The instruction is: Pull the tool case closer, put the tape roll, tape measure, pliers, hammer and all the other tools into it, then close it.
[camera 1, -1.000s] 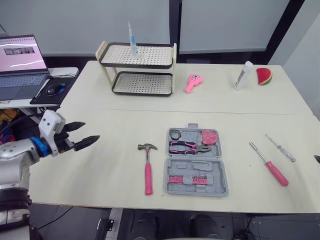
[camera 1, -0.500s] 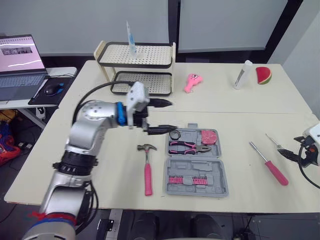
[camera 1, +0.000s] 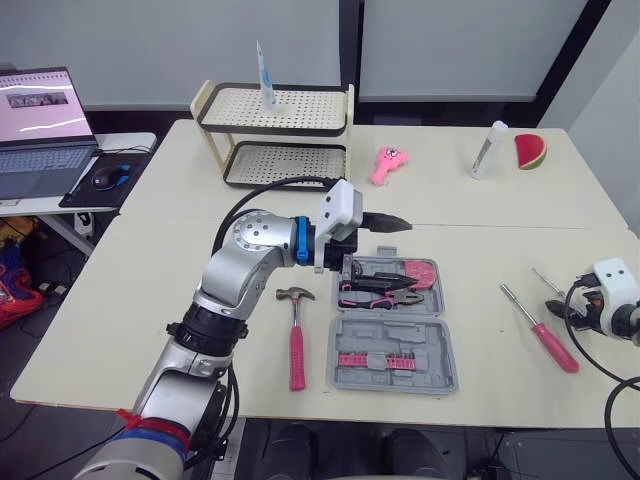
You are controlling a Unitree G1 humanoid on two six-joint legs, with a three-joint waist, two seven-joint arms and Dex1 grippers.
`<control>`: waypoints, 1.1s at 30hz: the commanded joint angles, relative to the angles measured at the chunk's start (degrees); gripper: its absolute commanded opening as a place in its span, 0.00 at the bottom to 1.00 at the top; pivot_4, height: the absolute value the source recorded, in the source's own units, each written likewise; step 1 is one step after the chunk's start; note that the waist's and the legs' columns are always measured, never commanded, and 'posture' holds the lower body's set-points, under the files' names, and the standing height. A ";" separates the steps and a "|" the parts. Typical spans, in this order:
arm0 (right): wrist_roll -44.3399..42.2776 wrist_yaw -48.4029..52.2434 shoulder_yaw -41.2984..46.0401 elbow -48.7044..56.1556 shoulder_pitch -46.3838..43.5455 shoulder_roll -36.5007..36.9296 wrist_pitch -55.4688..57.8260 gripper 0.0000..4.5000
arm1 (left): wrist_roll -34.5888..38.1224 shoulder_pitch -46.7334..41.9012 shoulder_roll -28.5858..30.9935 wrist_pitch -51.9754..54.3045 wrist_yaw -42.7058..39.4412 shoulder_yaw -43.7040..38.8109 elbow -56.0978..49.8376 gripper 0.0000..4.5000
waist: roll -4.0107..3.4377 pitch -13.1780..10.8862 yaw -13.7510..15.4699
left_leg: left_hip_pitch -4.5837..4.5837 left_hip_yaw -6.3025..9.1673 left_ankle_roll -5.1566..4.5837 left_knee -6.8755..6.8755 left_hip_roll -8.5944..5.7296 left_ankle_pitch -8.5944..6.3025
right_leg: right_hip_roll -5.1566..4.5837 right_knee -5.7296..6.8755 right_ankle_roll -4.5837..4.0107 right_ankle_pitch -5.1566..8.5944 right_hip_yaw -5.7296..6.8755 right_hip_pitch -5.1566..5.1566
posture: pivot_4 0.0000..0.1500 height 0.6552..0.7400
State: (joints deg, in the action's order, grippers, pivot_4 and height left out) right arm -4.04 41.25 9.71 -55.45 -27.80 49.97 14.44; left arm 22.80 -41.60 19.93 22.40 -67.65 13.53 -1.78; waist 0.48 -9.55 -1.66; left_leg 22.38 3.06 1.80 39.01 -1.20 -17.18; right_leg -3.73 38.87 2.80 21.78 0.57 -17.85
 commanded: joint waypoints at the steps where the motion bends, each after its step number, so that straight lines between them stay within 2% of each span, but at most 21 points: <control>1: -0.92 -1.27 1.63 -2.48 -1.04 0.13 1.54 0.99 | 0.84 0.36 -0.03 0.38 0.11 0.17 -2.29 1.00 | 0.00 0.00 0.00 | 0.00 -0.01 -0.01 0.00 0.01 0.00 | 0.00 0.00 0.00 0.00 0.00 0.00 | 1.00 1.00; 2: -0.95 -1.07 1.61 -2.92 -1.09 0.07 1.64 0.99 | 0.89 0.40 -0.04 0.49 0.13 0.18 -2.39 1.00 | 0.00 0.00 0.02 | 0.00 -0.04 -0.01 0.00 0.04 0.00 | 0.00 0.00 0.00 0.00 0.02 0.01 | 1.00 1.00; 4: -1.05 -0.16 1.21 -3.28 -0.83 0.04 2.46 0.91 | 1.21 0.41 -0.18 0.93 0.09 0.12 -2.73 1.00 | 0.01 0.00 0.03 | 0.00 -0.06 -0.01 0.00 0.07 0.01 | 0.00 -0.01 0.00 0.00 0.04 0.03 | 1.00 1.00; 9: -1.65 2.42 0.24 -0.65 0.54 -0.10 4.18 0.58 | 1.36 0.12 -0.44 1.27 -0.04 0.01 -2.69 1.00 | 0.02 0.00 0.06 | 0.00 -0.10 -0.02 0.00 0.09 0.01 | 0.00 -0.07 0.01 -0.01 0.07 0.12 | 1.00 1.00; 22: -1.61 2.86 0.83 3.43 4.33 0.82 5.55 0.10 | 0.98 0.35 -0.64 0.82 -0.09 0.34 -2.77 1.00 | 0.03 0.01 0.41 | -0.07 -0.04 -0.03 0.00 0.11 0.01 | -0.01 -0.28 0.05 -0.03 0.18 0.36 | 1.00 1.00; 29: -1.88 1.84 2.46 9.03 6.34 2.08 4.70 0.08 | 0.93 0.36 -0.66 0.39 -0.36 0.16 -2.53 1.00 | 0.03 0.00 0.92 | -0.07 -0.04 -0.03 0.00 0.10 0.02 | -0.02 -0.29 0.05 -0.03 0.19 0.37 | 1.00 1.00; 33: -4.89 4.09 5.32 24.14 10.59 4.89 12.09 0.08 | 0.92 0.58 0.81 0.00 -1.30 -0.61 -2.52 1.00 | -0.08 0.00 1.36 | -0.02 -0.07 -0.03 0.00 0.10 0.02 | -0.02 -0.28 0.05 -0.03 0.15 0.27 | 1.00 1.00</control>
State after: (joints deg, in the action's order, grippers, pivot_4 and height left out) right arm -6.84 44.31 12.36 -38.34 -17.65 52.23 23.45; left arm 22.87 -41.01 20.34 23.28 -68.37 13.61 -2.49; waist 0.39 -9.55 -0.30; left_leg 22.40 2.98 1.76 39.01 -1.10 -17.16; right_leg -3.75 38.59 2.85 21.76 0.71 -17.62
